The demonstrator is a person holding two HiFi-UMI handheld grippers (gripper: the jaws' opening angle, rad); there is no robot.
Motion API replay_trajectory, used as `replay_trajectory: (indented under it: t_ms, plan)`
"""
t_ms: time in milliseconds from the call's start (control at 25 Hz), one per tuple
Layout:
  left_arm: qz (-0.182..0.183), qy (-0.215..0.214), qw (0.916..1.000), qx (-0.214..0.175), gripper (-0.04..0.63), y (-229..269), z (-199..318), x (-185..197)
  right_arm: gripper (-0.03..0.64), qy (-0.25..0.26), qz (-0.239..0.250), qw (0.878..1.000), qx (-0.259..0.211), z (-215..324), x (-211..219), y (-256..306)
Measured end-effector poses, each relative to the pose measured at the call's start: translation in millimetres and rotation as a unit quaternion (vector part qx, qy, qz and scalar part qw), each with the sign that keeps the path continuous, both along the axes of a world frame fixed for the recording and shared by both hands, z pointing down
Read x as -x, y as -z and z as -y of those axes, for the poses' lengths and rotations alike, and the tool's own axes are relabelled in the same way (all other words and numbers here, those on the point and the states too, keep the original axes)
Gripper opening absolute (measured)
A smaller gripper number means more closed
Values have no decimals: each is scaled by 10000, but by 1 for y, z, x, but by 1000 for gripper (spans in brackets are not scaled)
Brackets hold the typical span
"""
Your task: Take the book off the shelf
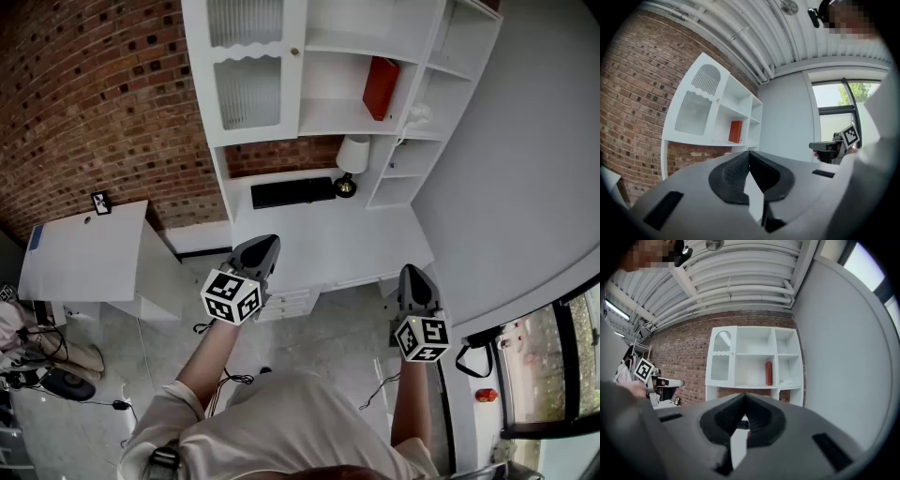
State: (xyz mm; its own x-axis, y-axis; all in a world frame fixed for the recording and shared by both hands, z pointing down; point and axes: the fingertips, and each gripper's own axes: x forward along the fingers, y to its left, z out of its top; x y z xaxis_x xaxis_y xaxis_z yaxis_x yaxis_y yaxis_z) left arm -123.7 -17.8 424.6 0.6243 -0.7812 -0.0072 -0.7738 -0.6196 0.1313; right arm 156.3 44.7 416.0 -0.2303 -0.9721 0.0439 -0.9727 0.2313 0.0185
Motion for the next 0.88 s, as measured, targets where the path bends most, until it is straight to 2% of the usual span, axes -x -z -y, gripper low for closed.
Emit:
replay_trajectory:
  t_ms: [880]
  plan:
    - [-50,-43,10000,54,-6,-3,-8,2,2,-178,84,9998,-68,-9,-5,4]
